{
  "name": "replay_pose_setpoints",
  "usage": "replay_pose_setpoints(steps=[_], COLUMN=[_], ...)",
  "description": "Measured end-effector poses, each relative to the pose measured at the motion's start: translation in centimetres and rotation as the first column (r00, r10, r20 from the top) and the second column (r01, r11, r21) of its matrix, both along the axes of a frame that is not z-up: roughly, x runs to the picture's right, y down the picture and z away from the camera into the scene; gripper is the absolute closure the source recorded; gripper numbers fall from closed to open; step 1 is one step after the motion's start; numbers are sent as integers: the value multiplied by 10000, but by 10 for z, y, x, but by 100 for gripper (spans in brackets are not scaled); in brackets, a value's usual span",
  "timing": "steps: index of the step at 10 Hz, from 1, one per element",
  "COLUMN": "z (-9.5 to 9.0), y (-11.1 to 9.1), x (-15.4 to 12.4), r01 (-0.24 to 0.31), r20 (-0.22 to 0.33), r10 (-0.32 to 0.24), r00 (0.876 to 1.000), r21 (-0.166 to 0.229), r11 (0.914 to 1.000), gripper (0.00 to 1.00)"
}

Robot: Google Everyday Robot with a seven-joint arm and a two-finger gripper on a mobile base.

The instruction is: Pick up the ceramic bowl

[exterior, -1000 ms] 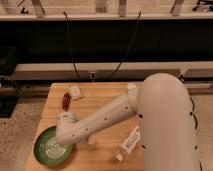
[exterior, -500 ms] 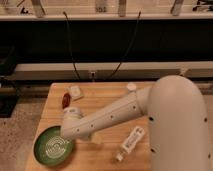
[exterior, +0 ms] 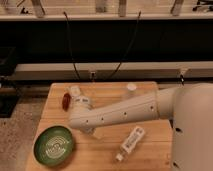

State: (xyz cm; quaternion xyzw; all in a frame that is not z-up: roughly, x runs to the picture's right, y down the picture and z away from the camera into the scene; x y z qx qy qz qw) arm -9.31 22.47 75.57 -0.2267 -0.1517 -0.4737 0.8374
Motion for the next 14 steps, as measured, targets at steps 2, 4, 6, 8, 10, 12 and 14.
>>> replay_pose_setpoints(steps=[2, 4, 6, 8, 10, 12, 14], z=[-13, -25, -32, -32, -32, -28, -25], y=[1, 17, 34, 48, 62, 73, 82], x=[-12, -28, -41, -48, -59, -63, -68], r01=[12, 536, 1124, 1479, 1883, 2175, 2407], r20=[684, 1424, 1986, 2216, 2411, 2433, 2462], r10=[0, -484, -1021, -1337, -1695, -1952, -2143], r00=[9977, 9886, 9747, 9659, 9556, 9501, 9452], r21=[-165, -328, -415, -485, -570, -684, -823], r11=[9999, 9980, 9928, 9878, 9805, 9737, 9671], gripper=[20, 20, 20, 20, 20, 20, 20])
